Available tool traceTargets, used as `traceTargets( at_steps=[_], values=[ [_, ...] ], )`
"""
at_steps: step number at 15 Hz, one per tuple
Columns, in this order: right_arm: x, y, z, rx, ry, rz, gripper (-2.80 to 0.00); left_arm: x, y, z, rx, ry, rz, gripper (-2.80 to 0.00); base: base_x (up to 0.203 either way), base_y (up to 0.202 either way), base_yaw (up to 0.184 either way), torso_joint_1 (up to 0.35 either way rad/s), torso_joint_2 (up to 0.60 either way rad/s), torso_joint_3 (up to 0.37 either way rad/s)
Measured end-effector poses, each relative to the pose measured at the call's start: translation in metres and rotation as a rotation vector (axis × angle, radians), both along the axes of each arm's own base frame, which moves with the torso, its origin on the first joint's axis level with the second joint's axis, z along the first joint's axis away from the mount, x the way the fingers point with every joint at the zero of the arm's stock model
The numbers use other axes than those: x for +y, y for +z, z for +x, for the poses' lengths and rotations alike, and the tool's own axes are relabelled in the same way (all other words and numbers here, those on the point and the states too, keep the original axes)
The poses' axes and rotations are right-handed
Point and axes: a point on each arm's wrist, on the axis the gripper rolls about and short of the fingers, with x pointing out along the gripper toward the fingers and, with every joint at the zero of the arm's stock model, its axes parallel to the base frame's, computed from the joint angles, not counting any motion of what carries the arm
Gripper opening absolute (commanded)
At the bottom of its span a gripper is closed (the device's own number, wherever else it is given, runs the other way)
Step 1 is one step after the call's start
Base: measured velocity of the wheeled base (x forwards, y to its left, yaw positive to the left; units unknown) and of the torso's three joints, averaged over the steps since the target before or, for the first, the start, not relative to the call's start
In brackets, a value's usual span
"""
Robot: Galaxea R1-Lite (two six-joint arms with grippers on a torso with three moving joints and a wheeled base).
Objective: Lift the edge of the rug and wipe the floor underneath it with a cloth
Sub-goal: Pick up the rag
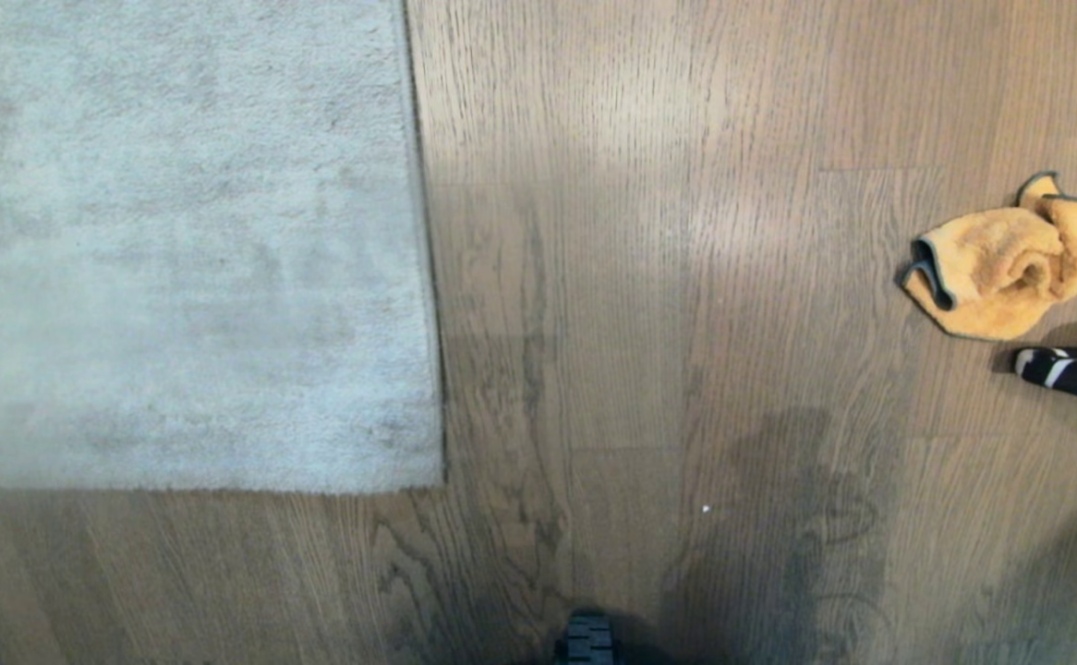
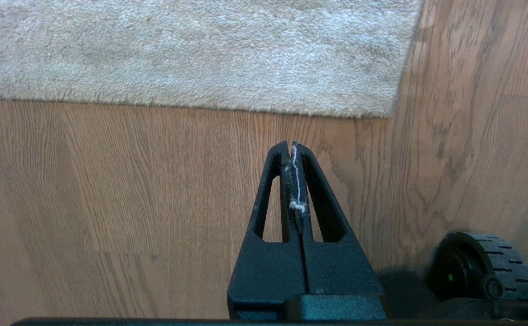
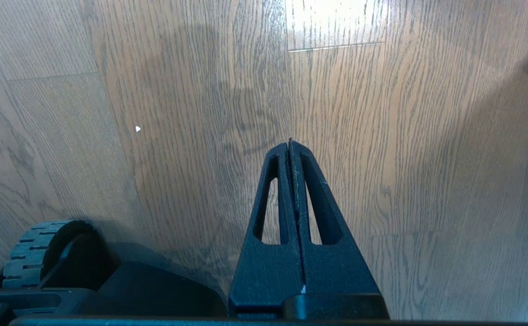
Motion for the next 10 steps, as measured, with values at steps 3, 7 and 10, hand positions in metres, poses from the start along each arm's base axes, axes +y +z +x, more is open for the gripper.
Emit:
traceTargets(
  at_steps=[3,7,10],
  values=[
    [0.0000,0.0000,0.0000,0.000,0.000,0.000,-2.80,0.0000,0.0000,0.0000,0.000,0.000,0.000,-2.80,0.000,0.000,0.000,0.000,0.00,0.000],
    [0.0000,-0.0001,0.0000,0.001,0.000,-0.004,-2.80,0.0000,0.0000,0.0000,0.000,0.000,0.000,-2.80,0.000,0.000,0.000,0.000,0.00,0.000],
    [0.0000,0.0000,0.0000,0.000,0.001,-0.006,-2.80,0.0000,0.0000,0.0000,0.000,0.000,0.000,-2.80,0.000,0.000,0.000,0.000,0.00,0.000]
  ],
)
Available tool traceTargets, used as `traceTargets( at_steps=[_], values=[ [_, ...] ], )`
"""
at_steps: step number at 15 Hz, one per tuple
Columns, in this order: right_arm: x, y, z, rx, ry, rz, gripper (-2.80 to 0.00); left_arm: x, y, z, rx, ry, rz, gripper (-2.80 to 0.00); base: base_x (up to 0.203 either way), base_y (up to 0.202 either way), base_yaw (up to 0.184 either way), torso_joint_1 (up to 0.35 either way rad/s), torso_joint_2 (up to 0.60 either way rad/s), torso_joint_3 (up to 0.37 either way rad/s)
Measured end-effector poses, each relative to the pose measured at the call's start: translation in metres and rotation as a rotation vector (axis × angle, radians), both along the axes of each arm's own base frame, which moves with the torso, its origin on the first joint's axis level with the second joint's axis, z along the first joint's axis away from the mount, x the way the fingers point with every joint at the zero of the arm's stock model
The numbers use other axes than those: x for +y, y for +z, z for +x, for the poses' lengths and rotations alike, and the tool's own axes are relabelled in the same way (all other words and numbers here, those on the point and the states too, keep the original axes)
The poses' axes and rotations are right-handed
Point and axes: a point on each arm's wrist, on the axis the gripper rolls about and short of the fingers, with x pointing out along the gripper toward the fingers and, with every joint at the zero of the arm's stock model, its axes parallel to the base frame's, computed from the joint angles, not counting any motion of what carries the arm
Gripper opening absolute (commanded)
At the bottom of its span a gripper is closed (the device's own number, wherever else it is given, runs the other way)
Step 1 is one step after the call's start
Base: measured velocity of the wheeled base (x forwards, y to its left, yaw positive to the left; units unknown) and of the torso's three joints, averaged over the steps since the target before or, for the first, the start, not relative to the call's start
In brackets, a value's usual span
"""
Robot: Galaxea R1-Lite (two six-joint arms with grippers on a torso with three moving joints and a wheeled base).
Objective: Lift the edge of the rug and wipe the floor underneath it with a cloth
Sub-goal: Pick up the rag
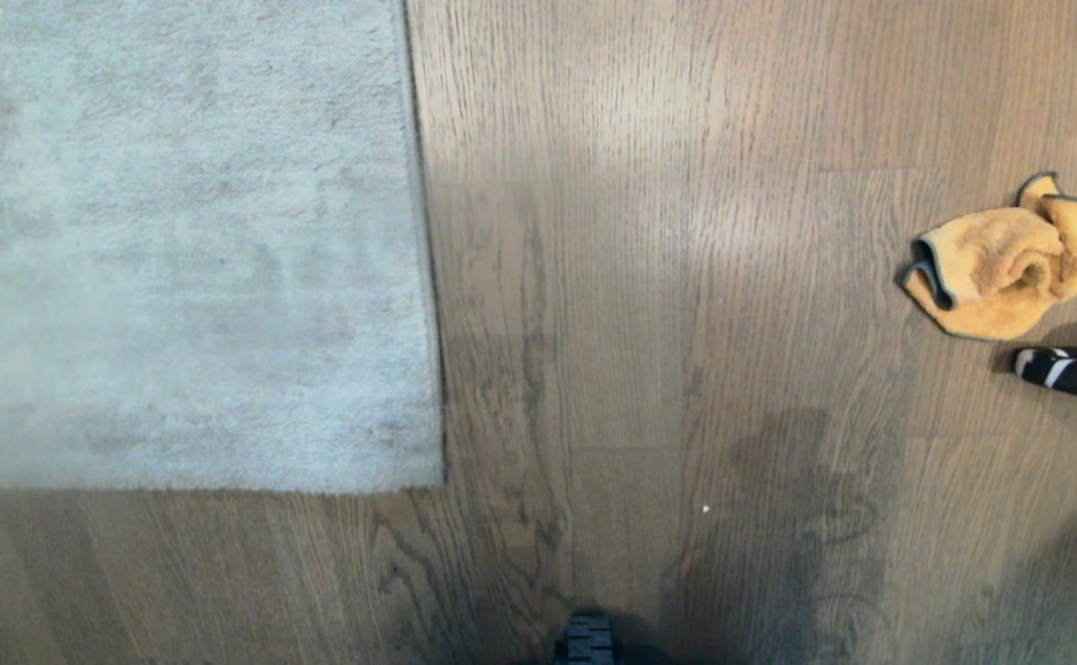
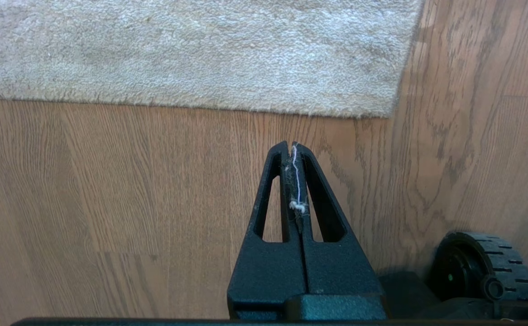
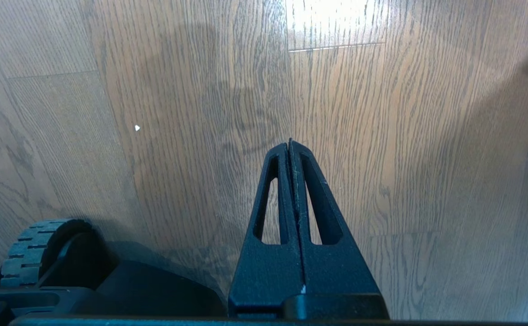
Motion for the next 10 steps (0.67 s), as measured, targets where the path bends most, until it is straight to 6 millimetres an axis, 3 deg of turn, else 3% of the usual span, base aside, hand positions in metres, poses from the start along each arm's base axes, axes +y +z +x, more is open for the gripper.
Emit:
traceTargets(
  at_steps=[10],
  values=[
    [0.0001,-0.0003,-0.0001,0.006,0.004,-0.028,-2.80,0.0000,0.0000,0.0000,0.000,0.000,0.000,-2.80,0.000,0.000,0.000,0.000,0.00,0.000]
  ],
)
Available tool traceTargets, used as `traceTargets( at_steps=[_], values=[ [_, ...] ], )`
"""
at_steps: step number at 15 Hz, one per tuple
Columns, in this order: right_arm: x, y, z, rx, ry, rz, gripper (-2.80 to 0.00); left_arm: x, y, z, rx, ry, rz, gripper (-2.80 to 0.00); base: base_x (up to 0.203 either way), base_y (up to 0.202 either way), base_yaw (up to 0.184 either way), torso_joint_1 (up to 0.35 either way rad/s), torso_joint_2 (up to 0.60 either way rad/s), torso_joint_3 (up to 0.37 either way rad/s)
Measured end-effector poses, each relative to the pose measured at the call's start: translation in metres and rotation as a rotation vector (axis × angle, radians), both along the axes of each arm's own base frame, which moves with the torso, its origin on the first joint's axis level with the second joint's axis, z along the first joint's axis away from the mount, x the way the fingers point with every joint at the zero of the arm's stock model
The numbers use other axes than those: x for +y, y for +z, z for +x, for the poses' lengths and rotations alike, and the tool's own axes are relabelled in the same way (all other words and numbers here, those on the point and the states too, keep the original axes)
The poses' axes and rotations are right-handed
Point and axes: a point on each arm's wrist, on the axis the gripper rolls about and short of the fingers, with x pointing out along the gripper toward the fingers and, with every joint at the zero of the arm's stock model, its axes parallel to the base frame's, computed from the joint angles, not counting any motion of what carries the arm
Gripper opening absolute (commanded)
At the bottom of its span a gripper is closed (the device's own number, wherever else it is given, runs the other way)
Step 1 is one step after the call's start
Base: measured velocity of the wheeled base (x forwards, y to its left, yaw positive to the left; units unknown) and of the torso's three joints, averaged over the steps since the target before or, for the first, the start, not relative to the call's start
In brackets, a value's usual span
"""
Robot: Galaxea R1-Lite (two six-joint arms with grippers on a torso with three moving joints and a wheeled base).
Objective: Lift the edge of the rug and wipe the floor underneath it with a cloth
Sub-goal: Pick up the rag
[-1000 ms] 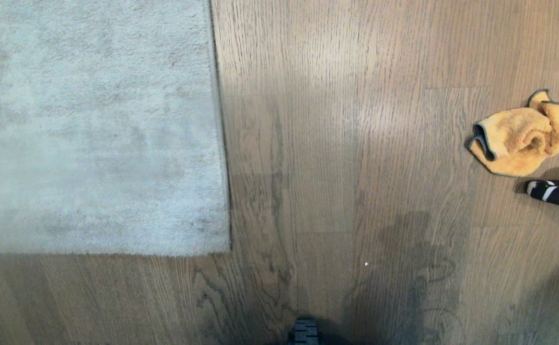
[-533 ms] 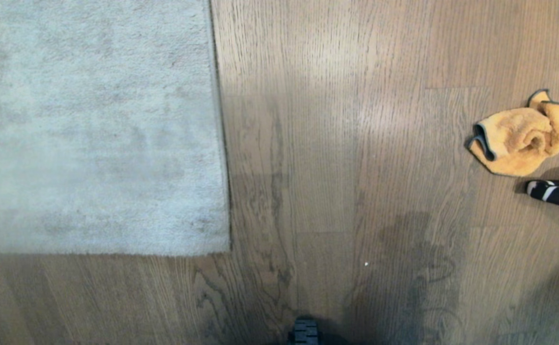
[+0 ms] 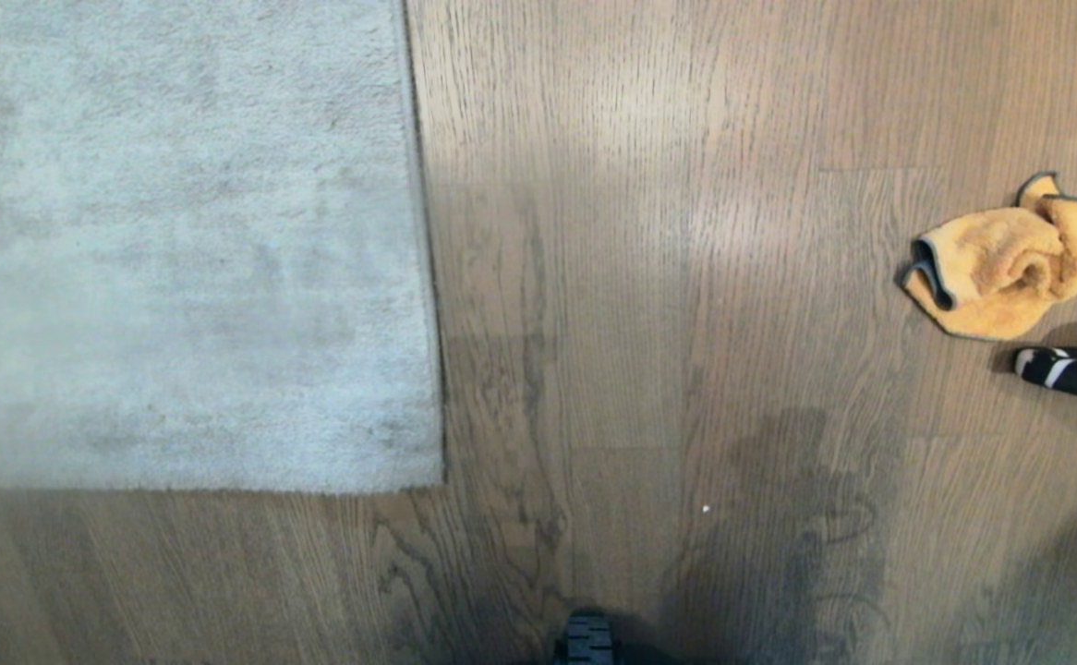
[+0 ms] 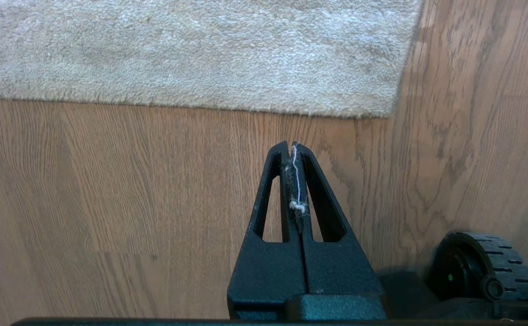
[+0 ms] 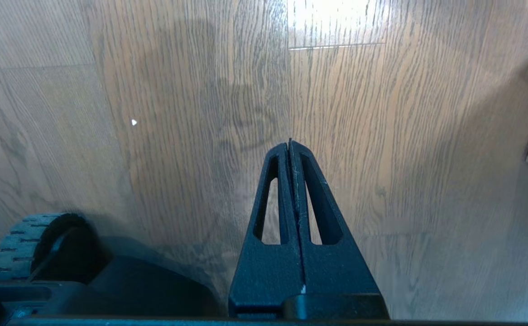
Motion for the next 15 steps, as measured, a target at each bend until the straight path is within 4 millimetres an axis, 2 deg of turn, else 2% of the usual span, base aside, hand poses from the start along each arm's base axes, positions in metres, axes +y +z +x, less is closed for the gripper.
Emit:
traceTargets(
  at_steps=[15],
  values=[
    [0.0012,0.0025,-0.0015,0.017,0.054,-0.092,-2.80,0.0000,0.0000,0.0000,0.000,0.000,0.000,-2.80,0.000,0.000,0.000,0.000,0.00,0.000]
  ],
)
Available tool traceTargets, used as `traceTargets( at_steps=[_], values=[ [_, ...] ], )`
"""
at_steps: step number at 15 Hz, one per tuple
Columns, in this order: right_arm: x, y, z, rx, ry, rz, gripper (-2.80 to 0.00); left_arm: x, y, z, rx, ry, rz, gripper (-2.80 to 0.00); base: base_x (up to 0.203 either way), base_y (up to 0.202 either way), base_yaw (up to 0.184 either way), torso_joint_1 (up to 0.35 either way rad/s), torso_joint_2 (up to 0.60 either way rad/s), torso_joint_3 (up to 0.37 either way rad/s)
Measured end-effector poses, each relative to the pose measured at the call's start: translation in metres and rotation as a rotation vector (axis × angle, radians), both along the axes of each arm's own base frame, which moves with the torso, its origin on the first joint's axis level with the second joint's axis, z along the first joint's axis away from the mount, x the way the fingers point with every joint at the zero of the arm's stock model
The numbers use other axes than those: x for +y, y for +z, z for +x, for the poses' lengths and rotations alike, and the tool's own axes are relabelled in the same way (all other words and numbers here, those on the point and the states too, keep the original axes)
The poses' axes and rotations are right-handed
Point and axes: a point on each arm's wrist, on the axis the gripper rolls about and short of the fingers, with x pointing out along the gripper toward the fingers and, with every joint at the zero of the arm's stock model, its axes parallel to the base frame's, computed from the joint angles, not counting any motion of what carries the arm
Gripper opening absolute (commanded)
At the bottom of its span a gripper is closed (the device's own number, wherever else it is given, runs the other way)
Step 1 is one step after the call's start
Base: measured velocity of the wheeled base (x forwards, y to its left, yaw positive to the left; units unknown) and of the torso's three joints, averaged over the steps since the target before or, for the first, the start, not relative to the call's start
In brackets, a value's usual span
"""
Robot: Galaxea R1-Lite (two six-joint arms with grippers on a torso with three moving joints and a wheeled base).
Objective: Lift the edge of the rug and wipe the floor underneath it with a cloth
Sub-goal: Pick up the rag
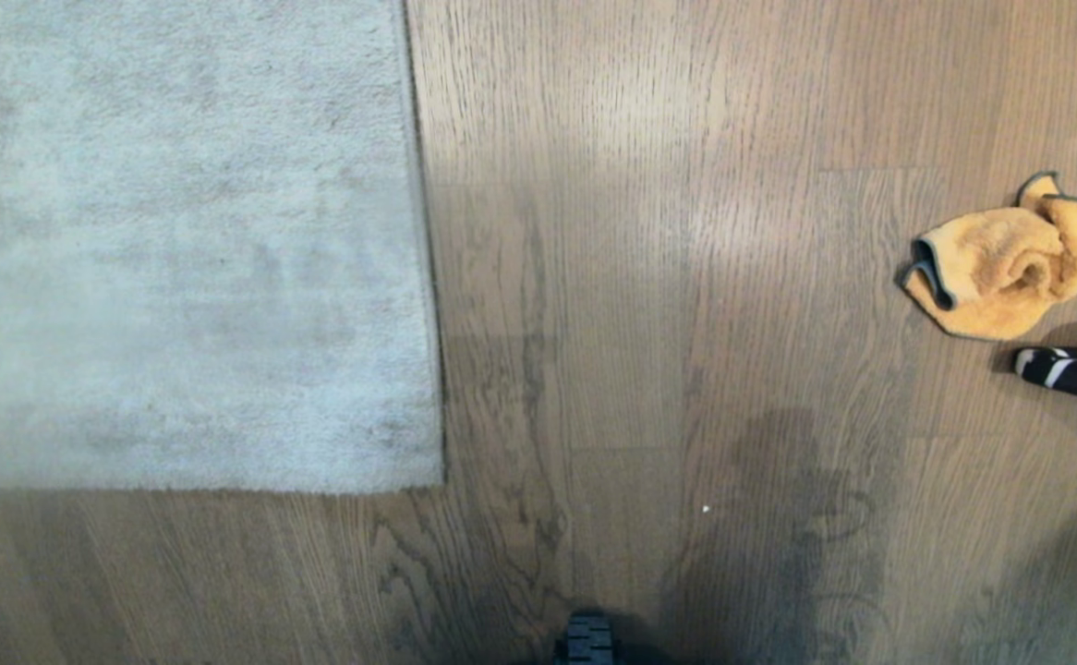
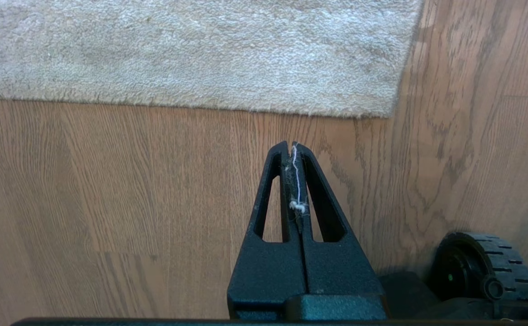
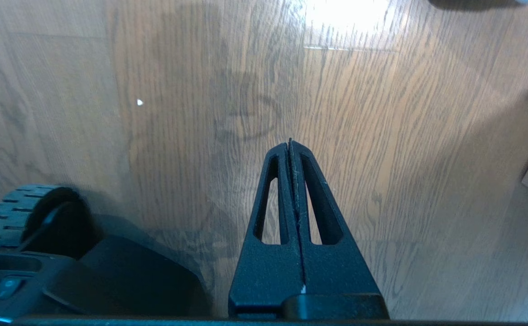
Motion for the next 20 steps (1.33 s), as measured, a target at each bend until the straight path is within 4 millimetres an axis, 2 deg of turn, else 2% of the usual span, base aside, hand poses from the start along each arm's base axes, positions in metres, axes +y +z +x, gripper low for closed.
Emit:
traceTargets(
  at_steps=[3,6,13,14,16,20],
  values=[
    [0.002,0.014,0.000,0.011,0.070,0.002,-2.80,0.000,0.000,0.000,0.000,-0.001,0.000,-2.80,0.000,0.000,0.000,0.000,0.00,0.000],
    [0.001,0.036,0.010,0.063,0.106,0.011,-2.80,0.000,0.000,0.000,0.000,0.000,0.000,-2.80,0.000,0.000,0.000,0.000,0.00,0.000],
    [0.004,0.093,0.062,0.180,0.154,0.036,-2.80,0.000,0.000,0.000,0.000,-0.001,0.000,-2.80,0.000,0.000,0.000,0.000,0.00,0.000],
    [0.005,0.099,0.070,0.193,0.155,0.033,0.00,0.000,0.000,0.000,0.000,0.000,0.000,-2.80,0.000,0.000,0.000,0.000,0.00,0.000],
    [0.006,0.108,0.085,0.222,0.154,0.018,0.00,0.000,0.000,0.000,0.000,-0.001,0.000,-2.80,0.000,0.000,0.000,0.000,0.00,0.000],
    [0.006,0.111,0.111,0.253,0.139,0.004,0.00,0.000,0.000,0.000,0.000,0.000,0.000,-2.80,0.000,0.000,0.000,0.000,0.00,0.000]
  ],
)
